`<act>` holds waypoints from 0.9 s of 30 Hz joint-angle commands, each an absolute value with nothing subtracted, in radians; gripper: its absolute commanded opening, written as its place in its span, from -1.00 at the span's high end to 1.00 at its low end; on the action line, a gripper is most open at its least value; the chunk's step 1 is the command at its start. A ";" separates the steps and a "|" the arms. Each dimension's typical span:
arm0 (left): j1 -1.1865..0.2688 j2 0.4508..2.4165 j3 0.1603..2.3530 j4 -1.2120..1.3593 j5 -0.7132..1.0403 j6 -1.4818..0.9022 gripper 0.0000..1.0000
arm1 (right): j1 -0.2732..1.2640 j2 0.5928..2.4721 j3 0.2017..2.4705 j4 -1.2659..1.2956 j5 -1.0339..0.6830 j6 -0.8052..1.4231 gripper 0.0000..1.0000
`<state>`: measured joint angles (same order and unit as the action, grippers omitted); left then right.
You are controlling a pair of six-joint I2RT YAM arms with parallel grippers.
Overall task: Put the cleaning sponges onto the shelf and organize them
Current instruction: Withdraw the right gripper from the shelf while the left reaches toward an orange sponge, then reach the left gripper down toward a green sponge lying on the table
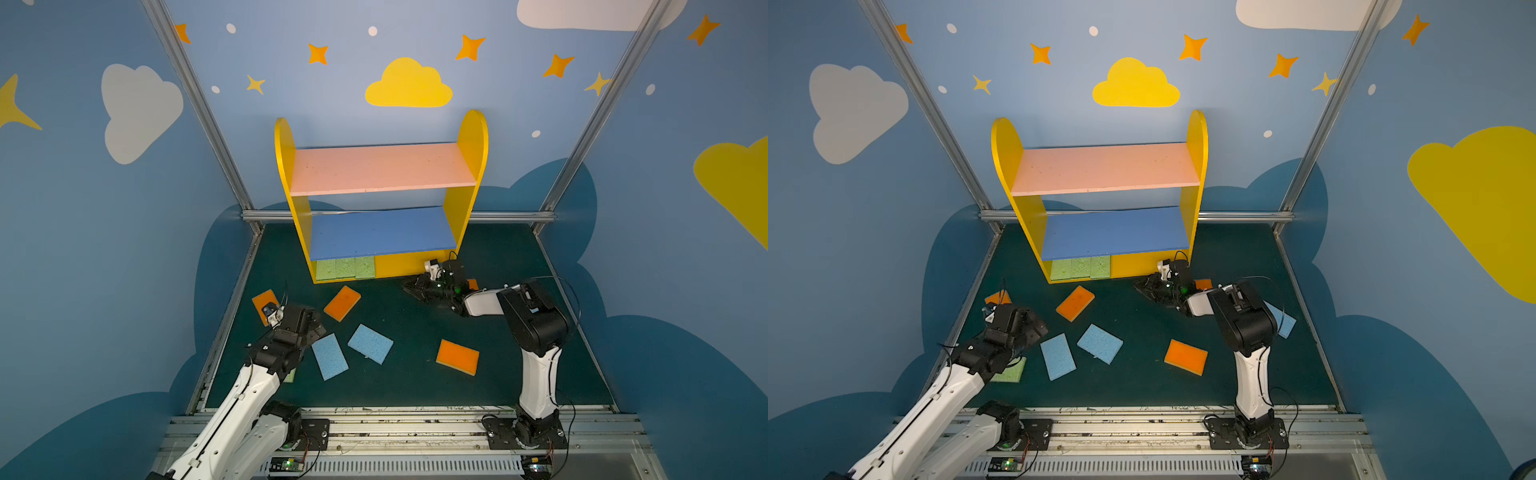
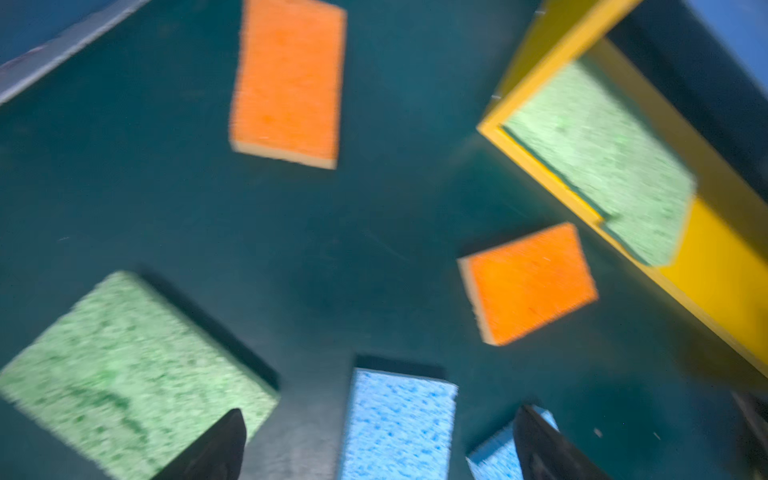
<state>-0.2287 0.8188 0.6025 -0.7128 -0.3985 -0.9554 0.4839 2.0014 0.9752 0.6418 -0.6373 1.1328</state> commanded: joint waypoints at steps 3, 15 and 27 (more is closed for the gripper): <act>-0.075 0.813 0.578 -0.808 -0.344 -1.053 -0.99 | 0.479 1.882 0.894 0.626 -0.647 0.957 -0.03; 0.120 0.959 0.471 -0.624 -0.164 -1.067 -0.99 | 0.449 1.864 0.882 0.647 -0.670 0.993 -0.01; 0.121 0.994 0.327 -0.429 -0.109 -1.126 -0.98 | 0.414 1.881 0.864 0.655 -0.669 1.012 0.00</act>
<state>0.1188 0.9546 0.4152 -0.5652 -0.1925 -1.1053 0.4156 1.8847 0.8711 0.6296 -0.6567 1.0031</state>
